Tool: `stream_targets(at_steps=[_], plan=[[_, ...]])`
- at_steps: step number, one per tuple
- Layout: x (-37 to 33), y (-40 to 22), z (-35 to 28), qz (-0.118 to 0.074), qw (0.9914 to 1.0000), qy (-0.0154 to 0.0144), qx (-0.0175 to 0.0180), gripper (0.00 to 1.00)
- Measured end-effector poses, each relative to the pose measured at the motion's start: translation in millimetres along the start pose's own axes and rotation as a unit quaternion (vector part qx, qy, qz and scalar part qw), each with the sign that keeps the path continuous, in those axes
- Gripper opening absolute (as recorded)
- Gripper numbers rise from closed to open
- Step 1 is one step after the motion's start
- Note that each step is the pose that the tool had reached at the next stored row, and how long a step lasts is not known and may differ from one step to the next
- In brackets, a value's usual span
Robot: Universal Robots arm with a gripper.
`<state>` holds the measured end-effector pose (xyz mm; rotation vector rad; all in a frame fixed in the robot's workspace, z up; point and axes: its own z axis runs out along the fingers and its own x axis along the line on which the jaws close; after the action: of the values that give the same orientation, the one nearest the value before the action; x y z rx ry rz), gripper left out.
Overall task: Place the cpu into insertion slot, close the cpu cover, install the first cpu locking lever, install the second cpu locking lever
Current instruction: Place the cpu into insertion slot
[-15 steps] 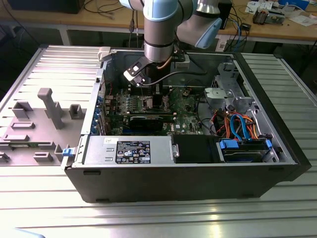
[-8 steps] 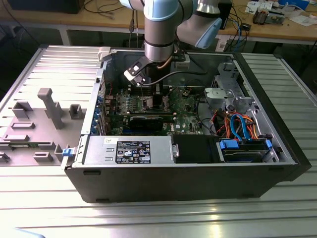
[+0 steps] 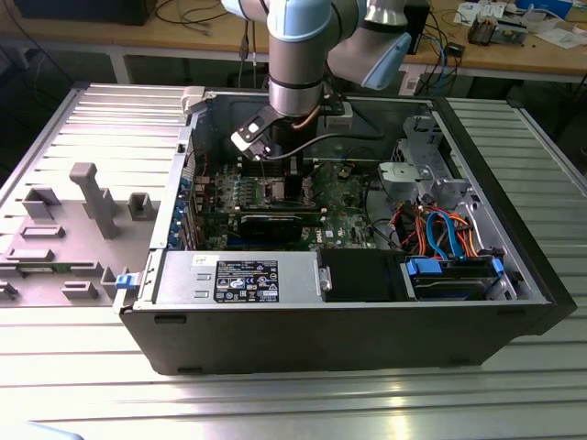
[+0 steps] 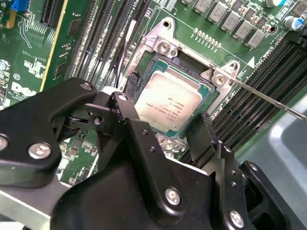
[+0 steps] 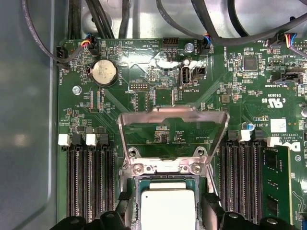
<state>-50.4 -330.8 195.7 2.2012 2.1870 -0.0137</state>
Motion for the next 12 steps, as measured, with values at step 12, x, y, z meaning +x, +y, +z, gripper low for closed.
stream_targets(at_steps=[12], plan=[[-0.5, 0.4, -15.0, -0.003, 1.00000, 0.0000, 0.0010, 0.68]])
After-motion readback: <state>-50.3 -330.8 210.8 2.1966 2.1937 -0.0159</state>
